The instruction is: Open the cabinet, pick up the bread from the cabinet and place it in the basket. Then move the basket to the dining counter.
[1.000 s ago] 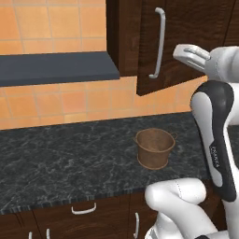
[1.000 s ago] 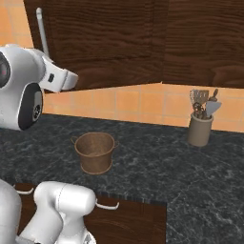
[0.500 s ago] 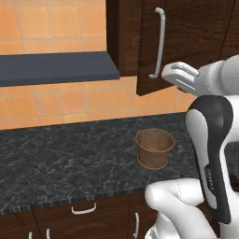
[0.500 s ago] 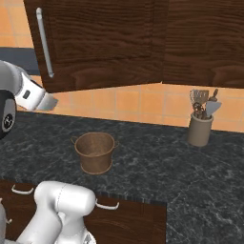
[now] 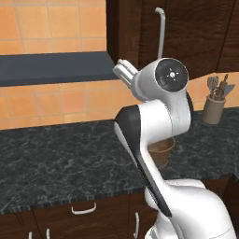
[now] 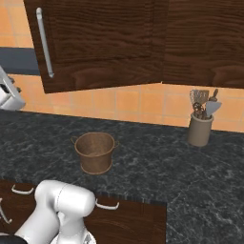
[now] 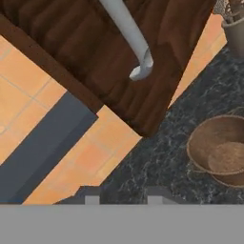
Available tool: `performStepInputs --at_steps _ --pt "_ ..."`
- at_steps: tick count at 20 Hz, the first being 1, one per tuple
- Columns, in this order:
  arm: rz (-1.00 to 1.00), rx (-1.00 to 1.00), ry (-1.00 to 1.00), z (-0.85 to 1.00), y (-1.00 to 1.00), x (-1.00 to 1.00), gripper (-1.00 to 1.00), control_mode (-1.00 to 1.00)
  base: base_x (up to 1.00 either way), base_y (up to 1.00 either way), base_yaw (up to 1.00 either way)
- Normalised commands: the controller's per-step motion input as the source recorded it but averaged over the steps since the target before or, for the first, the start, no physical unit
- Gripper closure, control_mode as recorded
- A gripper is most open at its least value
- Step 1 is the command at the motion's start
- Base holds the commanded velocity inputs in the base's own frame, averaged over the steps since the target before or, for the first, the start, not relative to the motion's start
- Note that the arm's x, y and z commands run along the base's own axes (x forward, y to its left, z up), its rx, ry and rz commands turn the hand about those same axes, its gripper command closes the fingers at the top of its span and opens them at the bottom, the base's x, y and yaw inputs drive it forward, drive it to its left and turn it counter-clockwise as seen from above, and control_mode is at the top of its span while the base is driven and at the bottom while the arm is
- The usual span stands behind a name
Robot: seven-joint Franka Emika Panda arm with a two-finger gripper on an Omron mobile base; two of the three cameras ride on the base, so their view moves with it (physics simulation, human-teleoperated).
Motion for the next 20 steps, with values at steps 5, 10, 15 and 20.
performStepInputs --at_steps 5,10,15,20 --pt "-0.34 0.21 -0.19 0.09 0.79 0.93 -1.00 -1.00 0.00 0.00 0.00" --pt "-0.29 0.03 -0.19 0.14 0.00 0.68 -1.00 -1.00 0.00 0.00 0.00" --pt "-0.47 0.07 -0.27 0.21 0.38 0.77 -1.00 -1.00 0.00 0.00 0.00" --pt "-0.46 0.30 -0.17 -0.03 0.21 0.12 -1.00 -1.00 0.00 0.00 0.00"
